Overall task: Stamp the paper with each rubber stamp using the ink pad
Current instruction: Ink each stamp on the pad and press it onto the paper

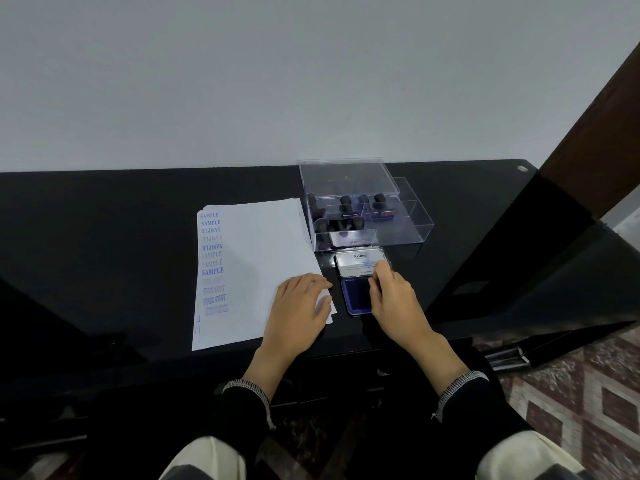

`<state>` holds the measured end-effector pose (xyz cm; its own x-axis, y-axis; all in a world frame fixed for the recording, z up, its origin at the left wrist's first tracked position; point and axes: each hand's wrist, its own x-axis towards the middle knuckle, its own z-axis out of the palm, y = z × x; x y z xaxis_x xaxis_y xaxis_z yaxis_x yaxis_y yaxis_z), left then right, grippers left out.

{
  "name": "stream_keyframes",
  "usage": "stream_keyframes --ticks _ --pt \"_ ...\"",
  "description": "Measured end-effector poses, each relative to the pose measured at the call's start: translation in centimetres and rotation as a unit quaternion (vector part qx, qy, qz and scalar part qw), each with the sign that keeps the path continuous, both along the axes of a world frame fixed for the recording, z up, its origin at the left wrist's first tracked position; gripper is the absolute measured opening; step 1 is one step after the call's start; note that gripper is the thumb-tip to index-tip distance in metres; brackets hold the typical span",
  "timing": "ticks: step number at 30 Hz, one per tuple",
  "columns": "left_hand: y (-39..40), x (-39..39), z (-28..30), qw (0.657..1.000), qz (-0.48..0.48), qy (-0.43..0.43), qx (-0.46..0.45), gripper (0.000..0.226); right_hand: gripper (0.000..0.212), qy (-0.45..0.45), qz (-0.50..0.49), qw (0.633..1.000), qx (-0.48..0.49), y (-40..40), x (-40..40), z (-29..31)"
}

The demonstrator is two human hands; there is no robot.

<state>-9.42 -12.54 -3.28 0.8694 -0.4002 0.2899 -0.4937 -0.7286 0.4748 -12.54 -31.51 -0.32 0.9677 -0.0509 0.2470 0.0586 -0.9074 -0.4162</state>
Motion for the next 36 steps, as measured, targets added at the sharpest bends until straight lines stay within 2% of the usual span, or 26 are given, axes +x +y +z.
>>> stream_keyframes --ticks 5,10,15,21,26,32,36 --pt "0.0 0.0 -0.1 1.000 0.004 0.001 0.001 0.028 0.001 0.000 -0.019 0.998 -0.059 0.5 0.1 -0.6" --pt "0.0 0.0 0.0 1.000 0.000 0.003 0.002 0.031 0.009 0.002 -0.008 1.000 0.000 0.1 0.2 -0.1" --pt "0.0 0.0 -0.1 1.000 0.003 0.004 0.003 0.028 0.003 -0.006 -0.029 0.998 -0.060 0.9 -0.1 -0.5" --pt "0.1 0.1 -0.2 1.000 0.002 0.001 0.004 0.028 0.003 -0.006 -0.014 1.000 -0.004 0.4 0.0 -0.2" --pt "0.0 0.0 0.0 1.000 0.001 0.000 0.006 0.034 0.003 -0.007 -0.030 0.998 -0.049 0.8 0.0 -0.8" --pt "0.0 0.0 0.1 1.000 0.002 -0.001 0.004 0.027 0.002 0.004 -0.017 1.000 -0.025 0.4 0.3 -0.1" --pt "0.1 0.0 0.1 1.000 0.002 -0.001 0.004 0.028 0.015 0.023 -0.003 1.000 -0.016 0.4 0.8 0.4"
